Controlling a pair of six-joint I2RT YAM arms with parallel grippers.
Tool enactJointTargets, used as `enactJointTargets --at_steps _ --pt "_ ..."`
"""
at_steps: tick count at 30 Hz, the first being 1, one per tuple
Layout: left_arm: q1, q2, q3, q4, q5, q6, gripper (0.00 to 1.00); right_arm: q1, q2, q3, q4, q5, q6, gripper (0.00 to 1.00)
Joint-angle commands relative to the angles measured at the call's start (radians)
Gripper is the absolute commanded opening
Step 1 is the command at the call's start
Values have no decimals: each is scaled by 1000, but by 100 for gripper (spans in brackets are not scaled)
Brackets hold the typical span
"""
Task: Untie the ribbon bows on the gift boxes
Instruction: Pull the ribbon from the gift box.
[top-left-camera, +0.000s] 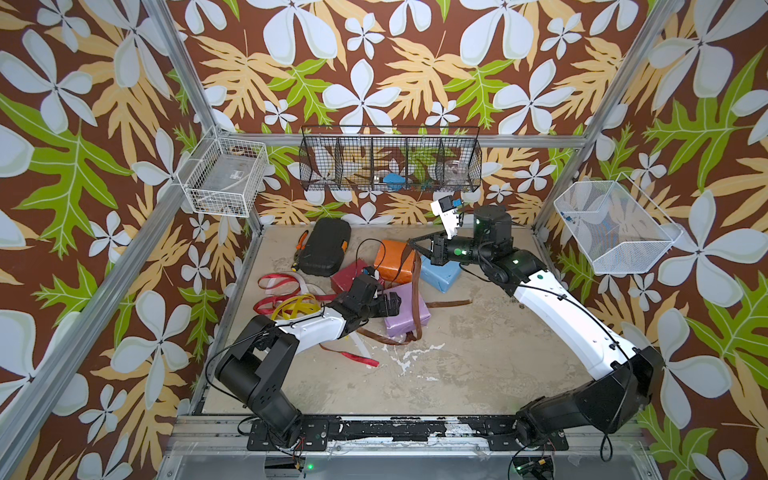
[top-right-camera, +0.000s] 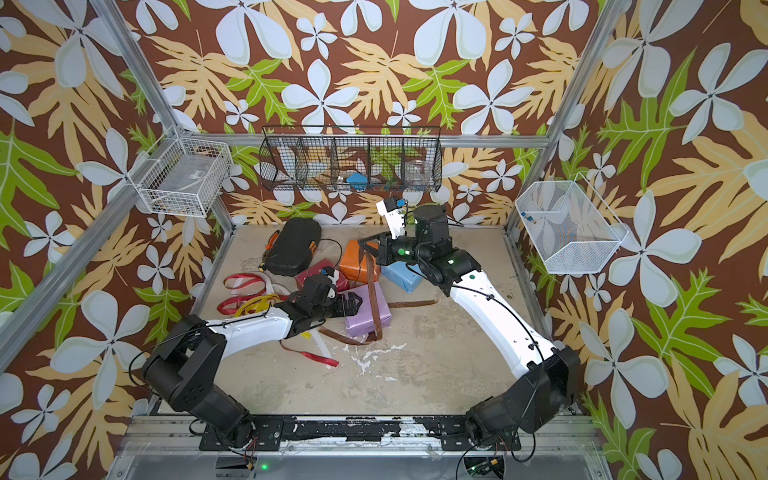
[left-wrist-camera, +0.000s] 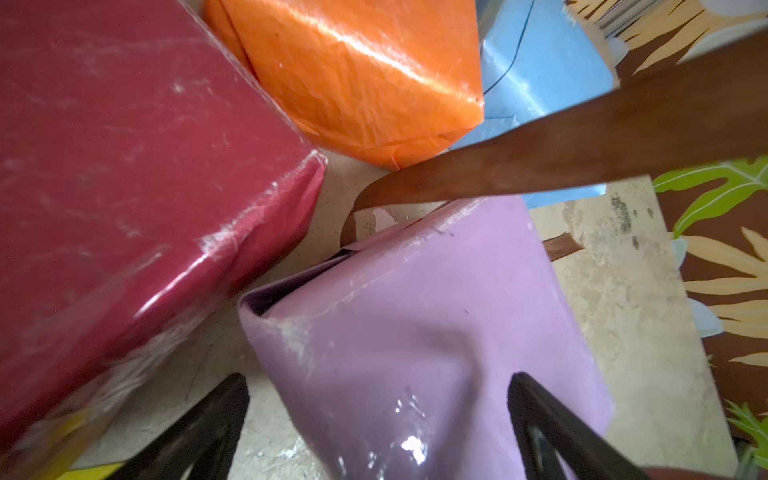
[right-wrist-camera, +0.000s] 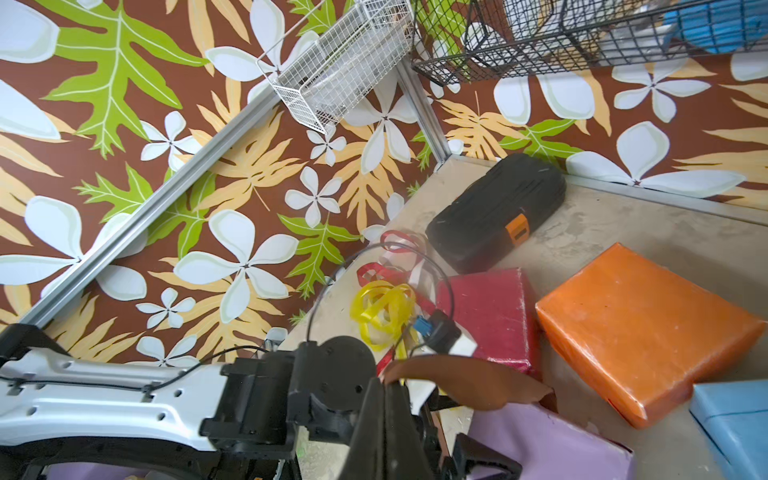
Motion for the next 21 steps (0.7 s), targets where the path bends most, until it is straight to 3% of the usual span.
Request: enactJointTargets --at_steps 1,7,21 --pt "-8 29 2 28 -44 37 100 1 -5 11 43 -35 22 0" --pt "-24 76 4 5 -69 55 100 1 -20 57 44 -44 37 0" --pt "-25 139 35 -56 -32 78 100 1 -13 375 -41 -5 37 0"
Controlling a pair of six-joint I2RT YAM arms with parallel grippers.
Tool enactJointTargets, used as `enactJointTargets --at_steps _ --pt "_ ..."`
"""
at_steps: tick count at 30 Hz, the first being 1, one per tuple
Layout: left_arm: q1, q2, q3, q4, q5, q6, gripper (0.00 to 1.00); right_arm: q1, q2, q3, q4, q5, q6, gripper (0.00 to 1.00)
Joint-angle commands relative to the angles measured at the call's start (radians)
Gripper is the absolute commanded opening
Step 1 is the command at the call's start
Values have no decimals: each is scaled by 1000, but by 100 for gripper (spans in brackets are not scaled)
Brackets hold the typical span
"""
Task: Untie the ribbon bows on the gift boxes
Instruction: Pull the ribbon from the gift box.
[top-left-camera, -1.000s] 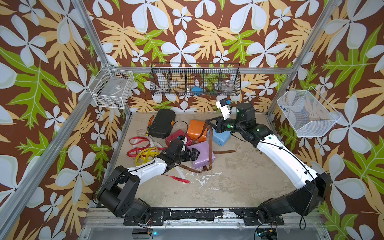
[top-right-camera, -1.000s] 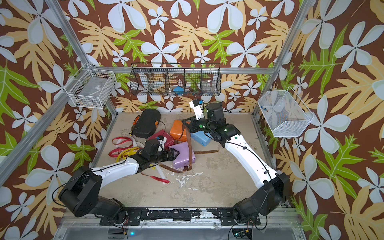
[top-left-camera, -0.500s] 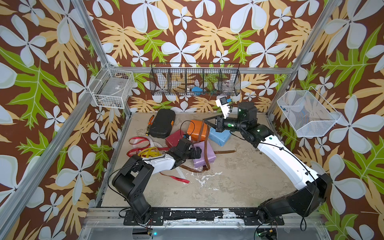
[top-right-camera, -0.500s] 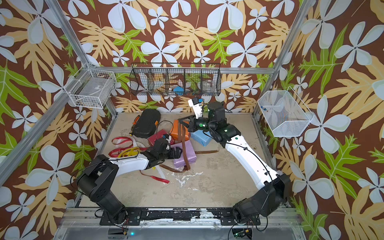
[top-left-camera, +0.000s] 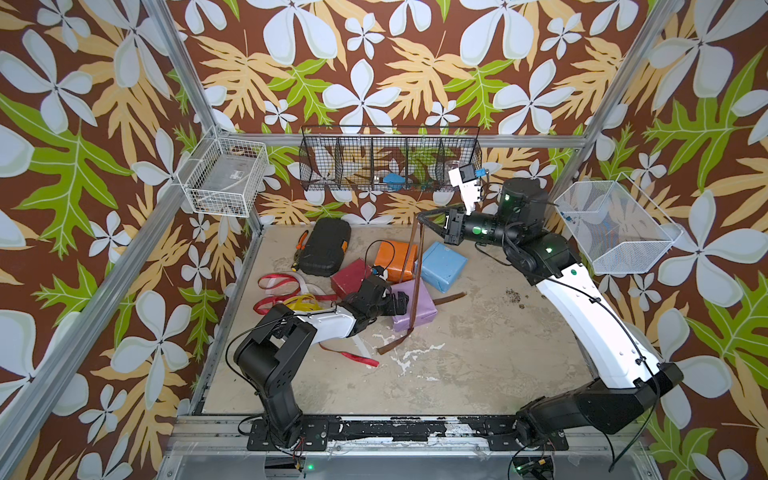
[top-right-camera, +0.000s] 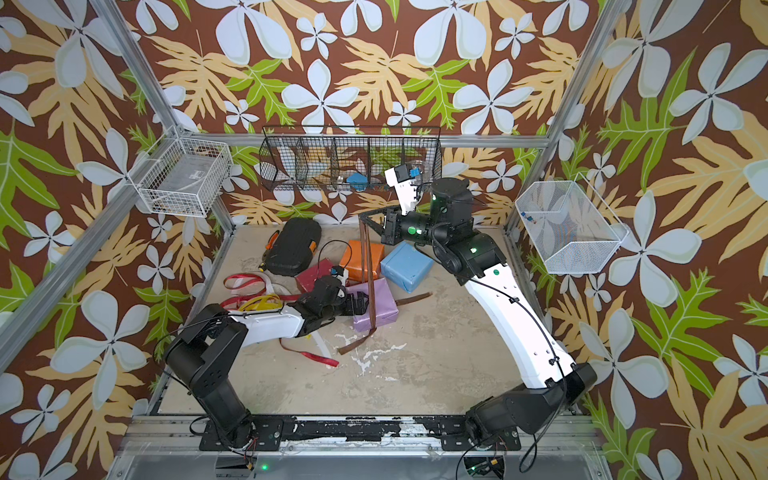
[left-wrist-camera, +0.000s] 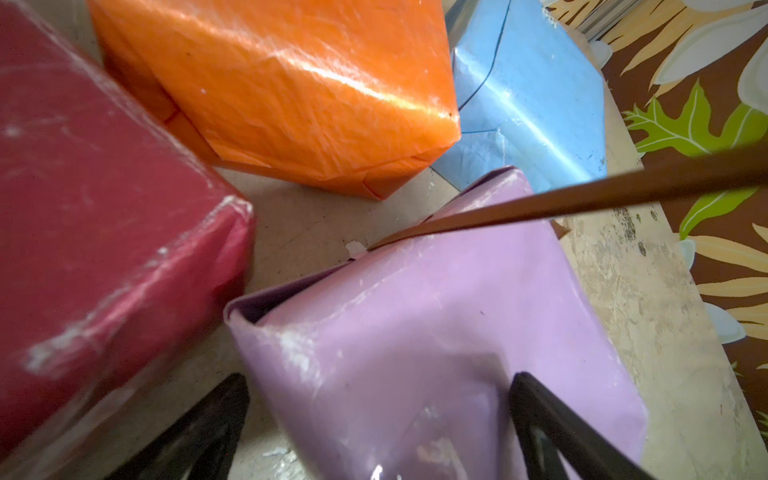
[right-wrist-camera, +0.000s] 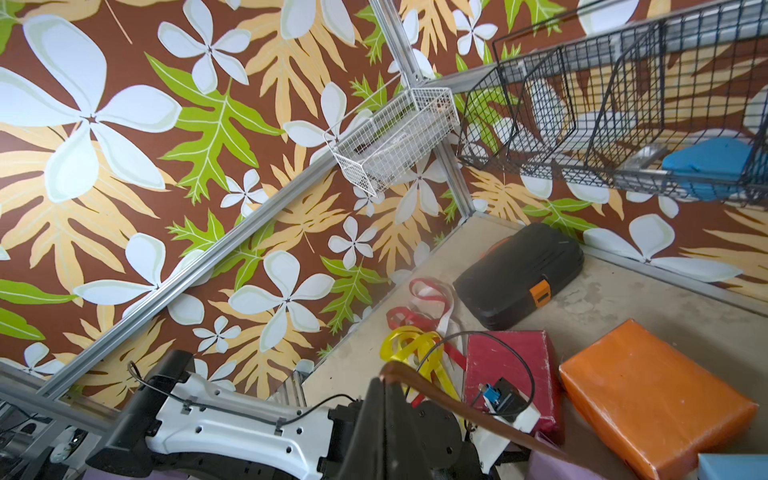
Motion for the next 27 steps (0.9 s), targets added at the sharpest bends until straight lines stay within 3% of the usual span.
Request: enactJointTargets --at_steps 1,14,20,27 --pt "0 30 -2 -188 -14 51 100 2 -2 55 135 -5 2 0" --pt "-5 26 -11 -211 -20 55 100 -20 15 299 104 59 -11 0" --pt "-6 21 -14 -219 -27 65 100 -86 -50 201 176 83 10 0" --pt "-6 28 -17 -231 -39 79 100 -275 -116 111 393 -8 203 0"
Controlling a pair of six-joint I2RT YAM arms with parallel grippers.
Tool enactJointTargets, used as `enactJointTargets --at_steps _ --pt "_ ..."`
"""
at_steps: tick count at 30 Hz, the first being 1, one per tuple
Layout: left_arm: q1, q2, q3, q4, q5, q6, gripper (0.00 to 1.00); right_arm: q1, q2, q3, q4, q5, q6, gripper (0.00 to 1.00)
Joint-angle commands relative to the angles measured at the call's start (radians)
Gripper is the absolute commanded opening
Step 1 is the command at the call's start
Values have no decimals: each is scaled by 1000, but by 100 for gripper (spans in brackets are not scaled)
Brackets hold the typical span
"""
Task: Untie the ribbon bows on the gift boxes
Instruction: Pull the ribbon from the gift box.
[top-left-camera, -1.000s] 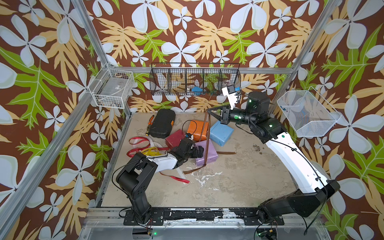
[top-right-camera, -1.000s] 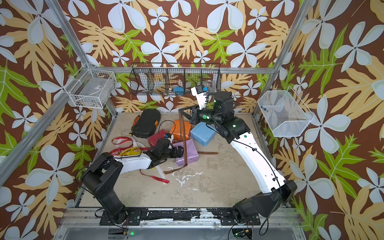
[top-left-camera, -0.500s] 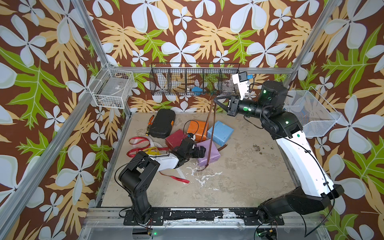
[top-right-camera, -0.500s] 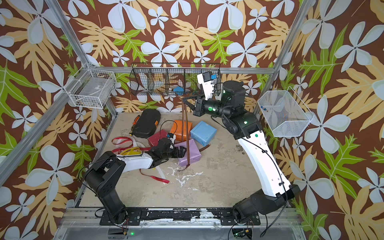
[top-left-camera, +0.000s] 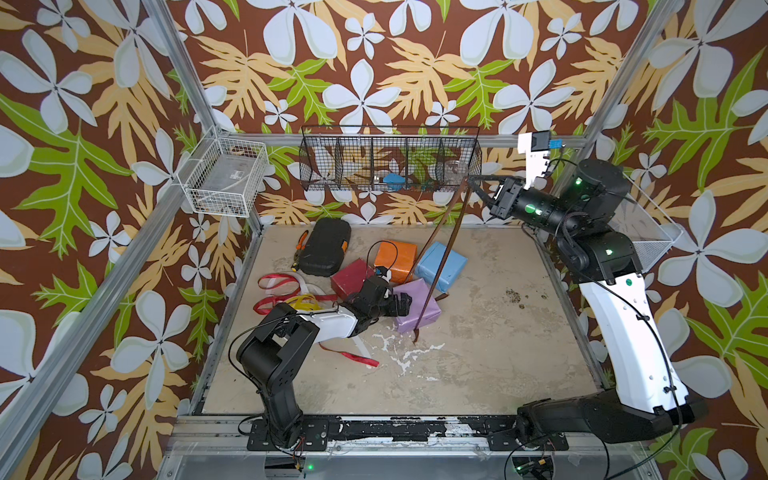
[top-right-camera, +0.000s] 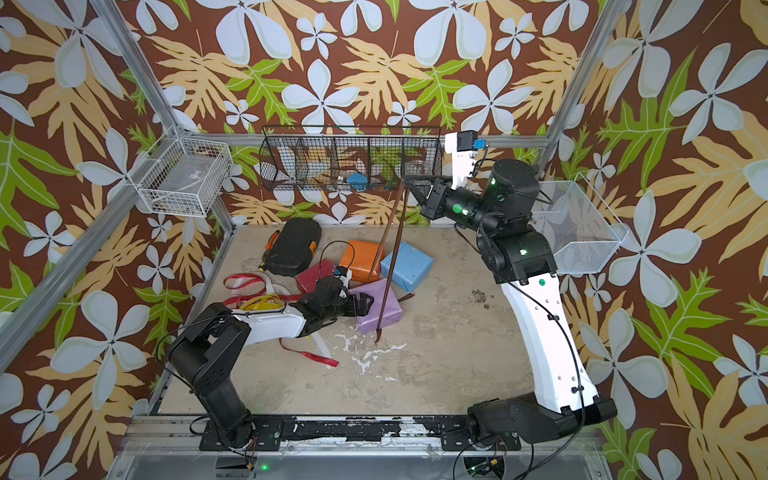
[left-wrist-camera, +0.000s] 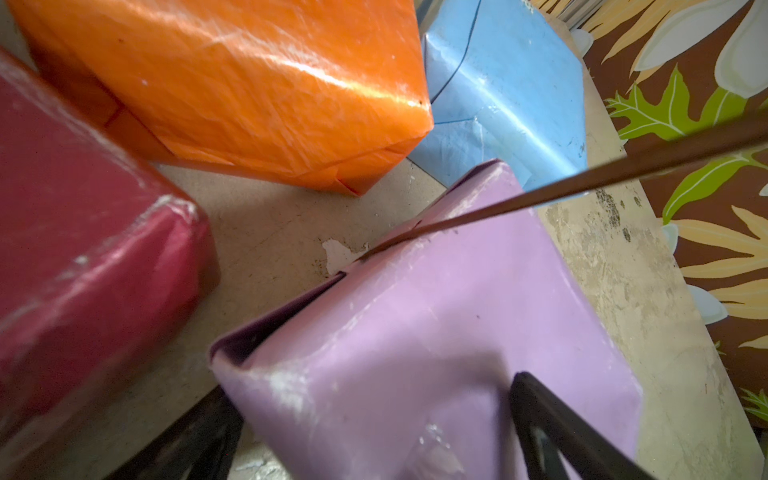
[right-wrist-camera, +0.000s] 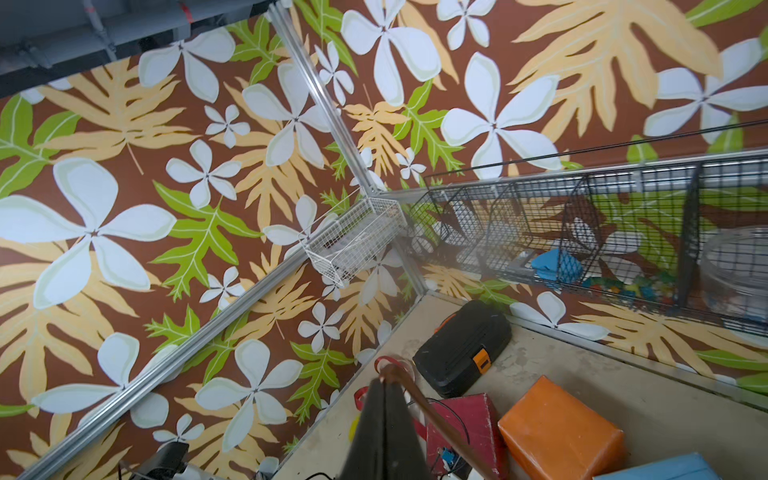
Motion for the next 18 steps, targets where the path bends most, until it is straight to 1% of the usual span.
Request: enactJointTargets --at_steps 1,4,8,12,15,18 --pt "1 17 -17 -250 -70 61 100 -44 -45 -17 395 -34 99 0" --pt "1 20 -14 -252 -71 61 100 -46 -78 -110 432 -37 103 0" --pt "1 -8 3 -285 -57 60 100 -46 -115 -309 493 -90 119 0" --pt "1 -114 31 -333 -63 60 100 -45 -136 -457 571 -192 157 0" --pt "1 -216 73 -382 -92 77 100 -46 -145 -518 651 -280 215 0" --pt "1 -305 122 -410 -94 107 100 -45 -170 -560 727 -328 268 0"
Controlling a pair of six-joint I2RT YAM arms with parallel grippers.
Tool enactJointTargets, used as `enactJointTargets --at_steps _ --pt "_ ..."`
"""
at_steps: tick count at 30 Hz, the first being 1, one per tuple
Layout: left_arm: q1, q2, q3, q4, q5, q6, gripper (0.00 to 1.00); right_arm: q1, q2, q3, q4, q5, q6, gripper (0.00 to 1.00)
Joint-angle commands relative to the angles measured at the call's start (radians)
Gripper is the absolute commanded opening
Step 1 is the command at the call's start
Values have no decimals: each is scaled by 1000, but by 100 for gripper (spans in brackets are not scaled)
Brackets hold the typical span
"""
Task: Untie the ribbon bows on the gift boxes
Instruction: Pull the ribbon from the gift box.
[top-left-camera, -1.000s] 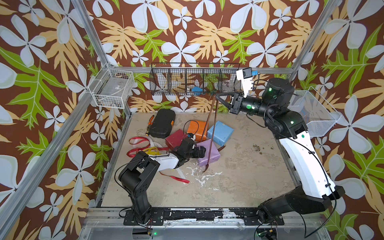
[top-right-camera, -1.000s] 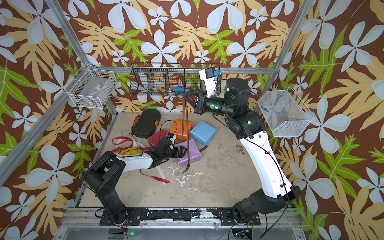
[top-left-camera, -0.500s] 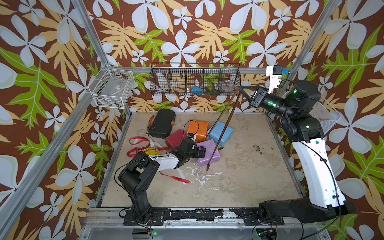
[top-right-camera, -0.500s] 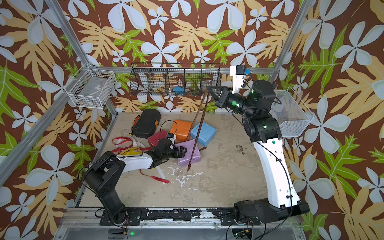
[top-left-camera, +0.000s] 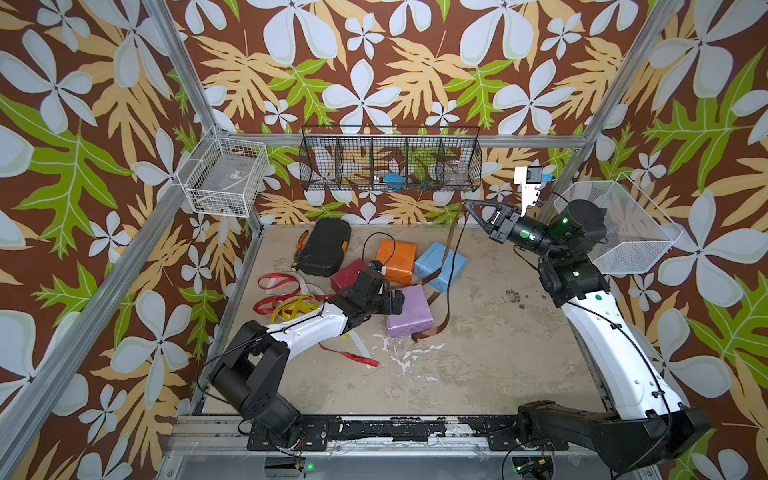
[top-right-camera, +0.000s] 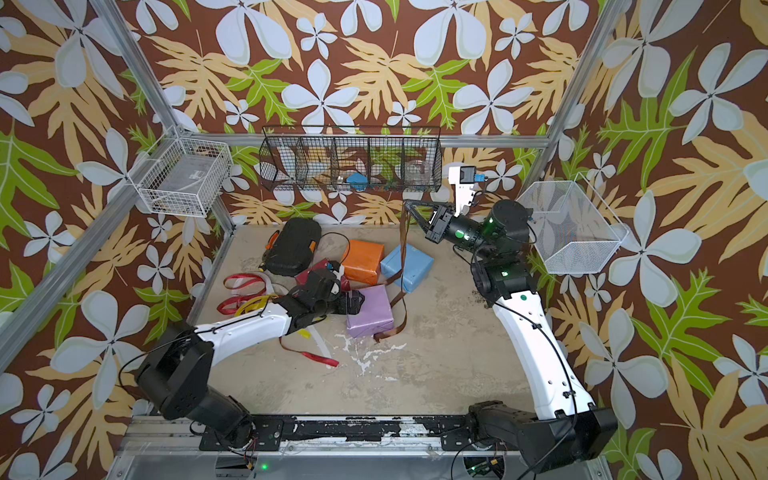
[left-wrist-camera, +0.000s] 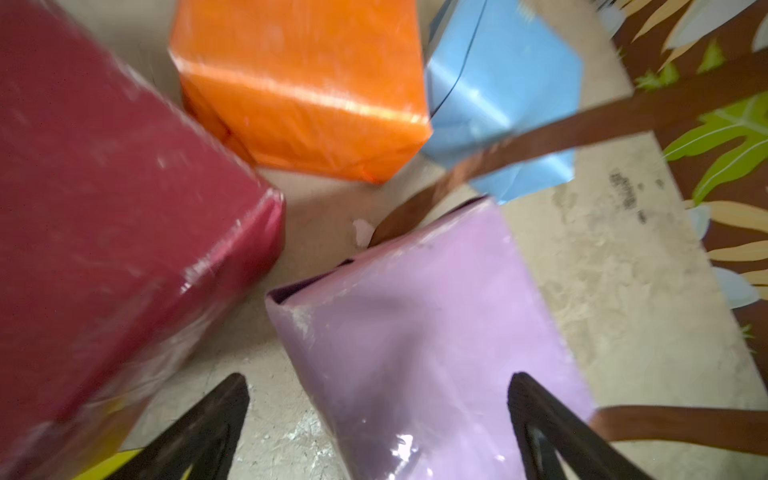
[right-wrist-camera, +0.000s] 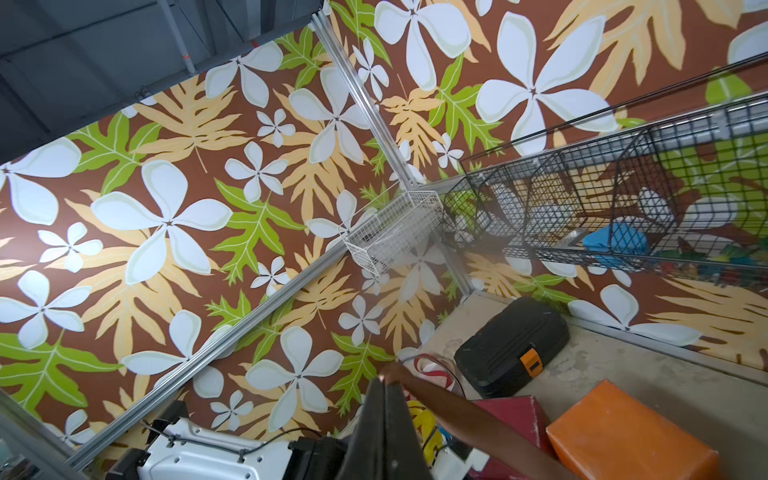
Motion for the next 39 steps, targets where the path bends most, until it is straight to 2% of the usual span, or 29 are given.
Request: enactJointTargets --at_steps 1,6,10,13,21,24,27,30,39 --pt "2 -84 39 -55 -6 60 100 1 -27 -28 172 -102 79 0" --pt "-10 -206 4 136 195 156 100 29 -25 -20 143 -100 67 0" --pt "-101 -254 -28 283 214 266 100 60 5 19 86 -88 28 0" --pt "-144 -233 -22 353 232 294 100 73 16 29 76 -90 25 0" --pt "-162 -119 40 487 289 282 100 94 21 29 62 -73 17 0" --pt "-162 -100 57 502 344 259 100 94 21 47 13 -56 -26 0" --pt "-162 -119 21 509 342 248 100 93 21 77 -69 -22 -88 0" --pt "-162 -125 -1 541 356 249 100 93 21 69 -52 -27 -77 0" --pt "-161 29 149 534 251 313 100 101 -4 -10 95 -69 32 0"
